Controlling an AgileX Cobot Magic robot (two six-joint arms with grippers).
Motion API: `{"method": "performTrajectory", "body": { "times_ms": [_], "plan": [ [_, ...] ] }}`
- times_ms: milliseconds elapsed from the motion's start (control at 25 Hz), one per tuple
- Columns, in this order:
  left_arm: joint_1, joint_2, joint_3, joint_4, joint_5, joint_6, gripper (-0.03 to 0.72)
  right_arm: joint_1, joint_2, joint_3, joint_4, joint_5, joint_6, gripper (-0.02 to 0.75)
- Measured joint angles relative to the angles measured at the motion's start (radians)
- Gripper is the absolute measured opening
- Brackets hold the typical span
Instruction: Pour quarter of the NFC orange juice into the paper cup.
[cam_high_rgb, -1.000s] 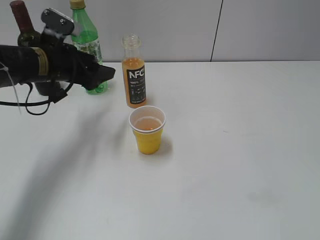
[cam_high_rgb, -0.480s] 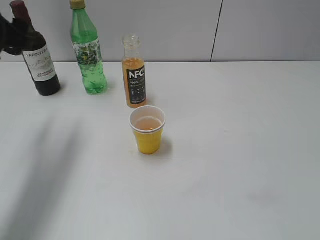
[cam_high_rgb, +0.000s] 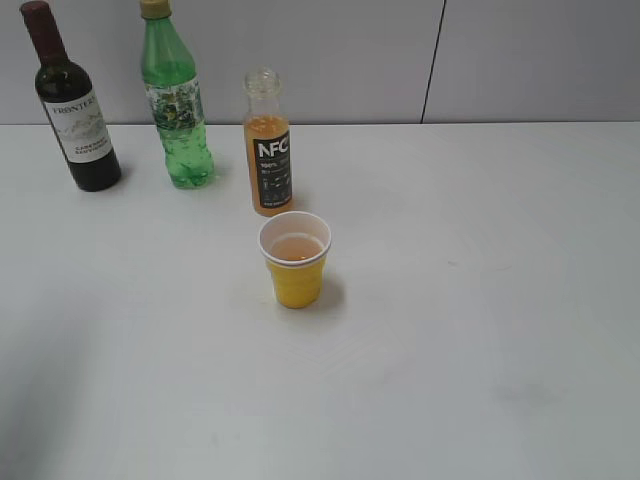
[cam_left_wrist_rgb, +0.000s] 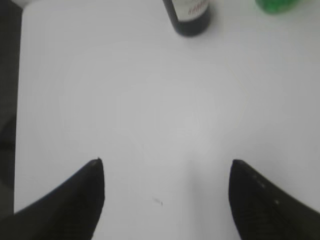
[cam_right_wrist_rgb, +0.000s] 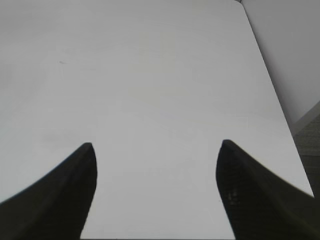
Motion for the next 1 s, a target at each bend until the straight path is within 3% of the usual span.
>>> {"method": "performTrajectory", "body": {
  "times_ms": [200,400,560,840,1000],
  "plan": [
    [0.092,-0.042,-0.020,-0.148,0.263,0.115,0.566,0.000,0.000,0.000,0.000,0.000,0.000,0.590],
    [0.196,-0.134,-0.020,-0.167,0.399,0.141,0.566,0.000,0.000,0.000,0.000,0.000,0.000,0.590],
    [0.213,-0.254,-0.007,-0.180,0.419,0.144,0.566,0.000,0.000,0.000,0.000,0.000,0.000,0.590],
    [0.214,-0.566,0.236,-0.363,0.398,0.188,0.566,0.000,0.000,0.000,0.000,0.000,0.000,0.590],
    [0.214,-0.762,0.361,-0.397,0.380,0.193,0.566,0.000,0.000,0.000,0.000,0.000,0.000,0.590]
  ]
}}
